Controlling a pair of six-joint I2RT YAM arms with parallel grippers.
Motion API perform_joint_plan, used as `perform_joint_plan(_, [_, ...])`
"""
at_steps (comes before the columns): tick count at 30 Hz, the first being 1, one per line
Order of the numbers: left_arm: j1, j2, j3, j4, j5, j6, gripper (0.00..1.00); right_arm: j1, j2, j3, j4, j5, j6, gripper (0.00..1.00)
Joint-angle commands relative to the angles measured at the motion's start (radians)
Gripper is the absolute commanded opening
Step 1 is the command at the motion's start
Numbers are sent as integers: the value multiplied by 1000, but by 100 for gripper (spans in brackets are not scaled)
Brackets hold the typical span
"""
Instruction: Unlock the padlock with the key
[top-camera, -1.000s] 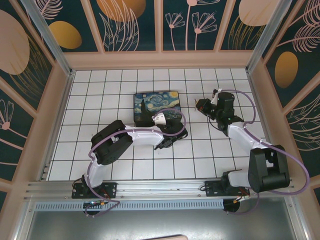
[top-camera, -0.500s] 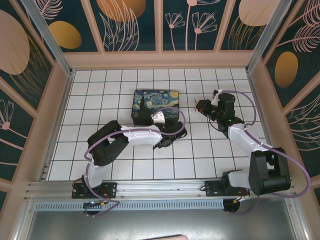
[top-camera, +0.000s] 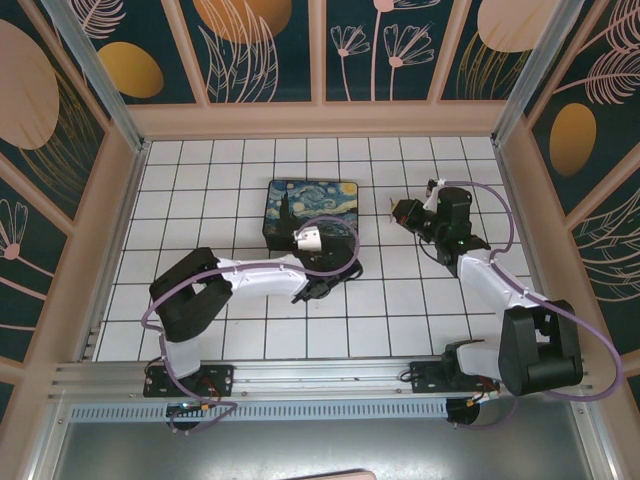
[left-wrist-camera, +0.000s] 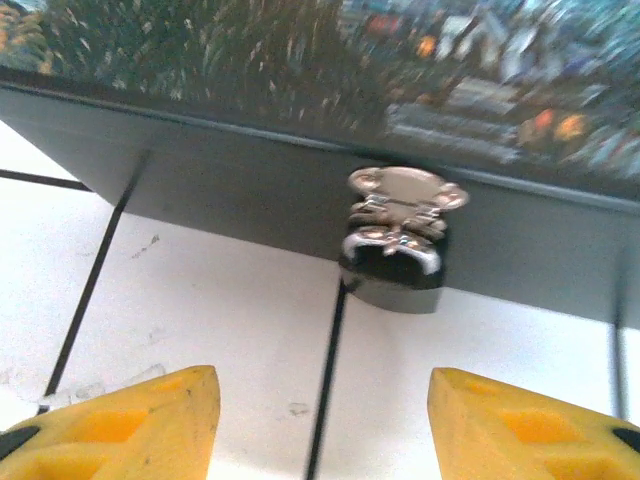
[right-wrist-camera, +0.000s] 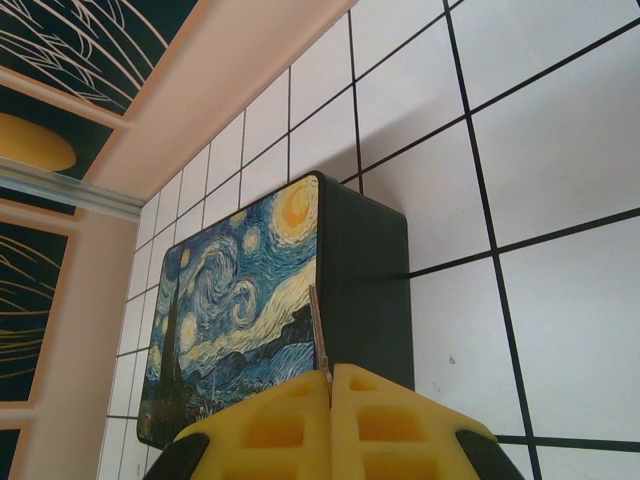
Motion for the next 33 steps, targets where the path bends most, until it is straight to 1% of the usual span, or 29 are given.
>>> perform_joint_plan(1, [25,-10,-55,126,34,142,57,-7,-26,11,0,-11,-27,0])
perform_joint_plan(7, [41,54,-8,209,2,242,57,-7,-13,28,5,-12,-22,0])
perform_joint_plan(10, [50,94,31,201,-4,241,59,-6,-3,32,11,-19,-16,0])
perform_joint_plan(13, [73,118,53,188,9,213,59,-2,1,36,10,-20,-17,0])
perform_joint_plan(16, [81,129,73,188,-2,221,59,2,0,38,4,-19,-22,0])
perform_joint_plan(24, [99,158,87,199,11,225,51,4,0,48,3,-20,-18,0])
perform_joint_plan(29, [102,158,85,200,-2,217,41,7,1,47,4,-20,-16,0])
perform_joint_plan(33, [102,149,78,201,-13,212,36,9,3,43,3,-19,-17,0])
